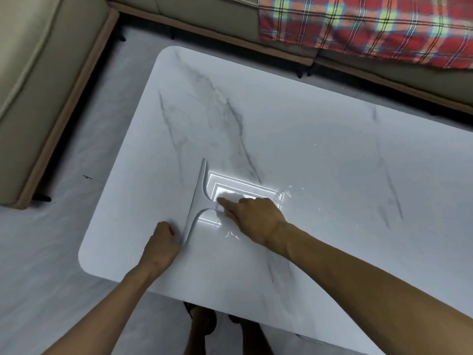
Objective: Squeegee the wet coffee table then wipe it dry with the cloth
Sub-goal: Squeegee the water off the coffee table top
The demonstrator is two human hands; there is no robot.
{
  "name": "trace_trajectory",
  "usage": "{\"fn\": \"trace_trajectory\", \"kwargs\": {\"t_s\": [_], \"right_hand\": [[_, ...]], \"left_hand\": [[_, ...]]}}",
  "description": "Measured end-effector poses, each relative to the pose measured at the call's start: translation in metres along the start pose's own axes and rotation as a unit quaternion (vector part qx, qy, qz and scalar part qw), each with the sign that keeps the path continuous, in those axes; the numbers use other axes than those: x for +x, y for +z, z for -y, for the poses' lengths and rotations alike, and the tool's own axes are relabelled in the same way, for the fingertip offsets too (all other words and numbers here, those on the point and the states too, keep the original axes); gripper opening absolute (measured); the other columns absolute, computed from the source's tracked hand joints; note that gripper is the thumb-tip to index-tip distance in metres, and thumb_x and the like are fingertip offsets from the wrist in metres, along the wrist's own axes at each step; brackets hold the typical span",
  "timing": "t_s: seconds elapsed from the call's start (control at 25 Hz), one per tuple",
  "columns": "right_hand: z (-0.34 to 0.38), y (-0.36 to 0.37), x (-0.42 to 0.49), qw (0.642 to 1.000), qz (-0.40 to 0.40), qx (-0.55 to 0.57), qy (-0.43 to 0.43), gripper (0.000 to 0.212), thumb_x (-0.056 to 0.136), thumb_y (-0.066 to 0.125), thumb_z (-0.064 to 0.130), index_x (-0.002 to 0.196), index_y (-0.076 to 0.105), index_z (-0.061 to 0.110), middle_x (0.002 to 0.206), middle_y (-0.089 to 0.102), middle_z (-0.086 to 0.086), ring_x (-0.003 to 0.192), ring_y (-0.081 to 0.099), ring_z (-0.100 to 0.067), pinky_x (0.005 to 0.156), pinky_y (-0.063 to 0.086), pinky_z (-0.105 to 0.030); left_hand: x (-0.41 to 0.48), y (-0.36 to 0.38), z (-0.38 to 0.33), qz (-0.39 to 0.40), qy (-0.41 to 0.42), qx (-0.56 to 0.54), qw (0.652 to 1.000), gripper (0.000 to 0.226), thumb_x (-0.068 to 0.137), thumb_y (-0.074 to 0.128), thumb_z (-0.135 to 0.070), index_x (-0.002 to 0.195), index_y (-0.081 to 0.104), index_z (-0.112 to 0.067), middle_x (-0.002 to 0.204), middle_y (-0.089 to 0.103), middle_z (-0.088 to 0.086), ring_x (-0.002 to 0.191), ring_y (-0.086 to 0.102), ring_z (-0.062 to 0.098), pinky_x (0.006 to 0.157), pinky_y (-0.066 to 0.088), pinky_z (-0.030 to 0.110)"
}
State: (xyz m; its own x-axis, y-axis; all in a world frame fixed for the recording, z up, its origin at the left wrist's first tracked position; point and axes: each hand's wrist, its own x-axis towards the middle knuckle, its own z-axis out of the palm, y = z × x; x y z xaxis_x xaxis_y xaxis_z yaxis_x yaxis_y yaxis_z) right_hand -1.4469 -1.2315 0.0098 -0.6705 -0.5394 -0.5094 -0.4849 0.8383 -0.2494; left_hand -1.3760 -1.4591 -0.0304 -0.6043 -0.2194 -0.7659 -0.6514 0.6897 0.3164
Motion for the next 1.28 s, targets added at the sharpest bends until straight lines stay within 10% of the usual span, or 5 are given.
{"fn": "trace_trajectory", "kwargs": {"t_s": [0.24, 0.52, 0.84, 1.28], "right_hand": [[-0.074, 0.013, -0.085, 0.990, 0.003, 0.004, 0.141, 0.044, 0.103, 0.021, 0.044, 0.147, 0.022, 0.047, 0.100, 0.063, 0.001, 0.088, 0.064, -0.029, 0.067, 0.043, -0.035], [-0.043, 0.001, -0.101, 0.989, -0.032, 0.037, 0.143, 0.041, 0.101, 0.019, 0.049, 0.140, 0.032, 0.045, 0.098, 0.063, 0.002, 0.088, 0.063, -0.033, 0.068, 0.045, -0.037], [0.093, 0.010, 0.058, 0.993, 0.002, -0.067, -0.098, 0.041, 0.105, 0.027, 0.038, 0.146, 0.031, 0.042, 0.120, 0.062, -0.002, 0.103, 0.063, -0.030, 0.066, 0.031, -0.031], [-0.047, 0.005, -0.043, 0.978, -0.052, 0.015, 0.200, 0.038, 0.102, 0.019, 0.048, 0.137, 0.035, 0.050, 0.096, 0.067, 0.001, 0.087, 0.064, -0.029, 0.064, 0.041, -0.033]], "left_hand": [[0.010, 0.008, 0.006, 0.089, 0.003, 0.070, 0.994, 0.017, 0.084, 0.039, 0.003, 0.086, 0.040, -0.014, 0.152, 0.019, 0.028, 0.143, 0.021, 0.035, 0.096, 0.037, 0.036], [0.005, -0.009, 0.011, -0.014, 0.008, 0.010, 1.000, 0.012, 0.085, 0.043, -0.005, 0.095, 0.043, -0.011, 0.085, 0.058, 0.012, 0.071, 0.056, 0.026, 0.055, 0.042, 0.030], [0.005, -0.059, 0.045, -0.117, -0.041, -0.055, 0.991, 0.012, 0.092, 0.041, -0.011, 0.104, 0.042, -0.010, 0.078, 0.051, 0.006, 0.066, 0.049, 0.020, 0.050, 0.034, 0.030], [0.005, -0.030, 0.034, 0.047, -0.007, -0.014, 0.999, 0.021, 0.086, 0.046, -0.004, 0.103, 0.039, -0.014, 0.089, 0.053, 0.007, 0.069, 0.048, 0.015, 0.055, 0.036, 0.027]]}}
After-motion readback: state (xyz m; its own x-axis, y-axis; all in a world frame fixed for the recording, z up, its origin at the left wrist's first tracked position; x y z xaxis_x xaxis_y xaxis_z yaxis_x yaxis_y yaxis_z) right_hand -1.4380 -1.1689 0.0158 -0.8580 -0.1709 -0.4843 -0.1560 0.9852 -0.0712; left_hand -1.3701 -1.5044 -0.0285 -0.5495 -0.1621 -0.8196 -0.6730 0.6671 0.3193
